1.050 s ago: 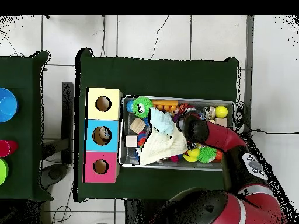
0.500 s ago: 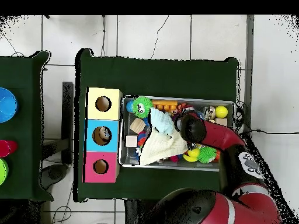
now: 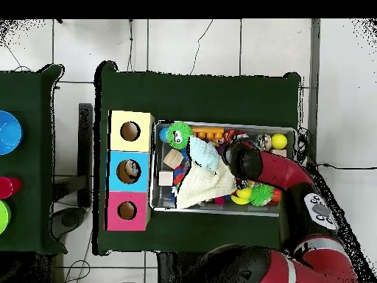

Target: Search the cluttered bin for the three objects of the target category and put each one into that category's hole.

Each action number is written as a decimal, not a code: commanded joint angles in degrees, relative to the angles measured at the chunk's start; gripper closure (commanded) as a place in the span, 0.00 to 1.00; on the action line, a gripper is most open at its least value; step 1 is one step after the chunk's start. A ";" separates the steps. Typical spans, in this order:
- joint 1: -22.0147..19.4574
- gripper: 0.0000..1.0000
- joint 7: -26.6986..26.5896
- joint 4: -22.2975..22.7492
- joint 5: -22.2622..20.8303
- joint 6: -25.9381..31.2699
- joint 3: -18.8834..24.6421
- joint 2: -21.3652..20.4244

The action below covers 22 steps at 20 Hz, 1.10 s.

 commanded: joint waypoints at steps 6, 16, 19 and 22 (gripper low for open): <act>-2.47 0.00 -7.33 -1.17 -0.68 16.26 2.03 -8.96; -3.01 0.00 -6.09 -1.51 -2.26 14.11 2.92 -7.56; -2.88 0.00 -4.66 -0.82 -2.31 11.78 3.02 -6.43; -2.64 0.00 -3.13 0.03 -1.92 9.95 3.19 -5.58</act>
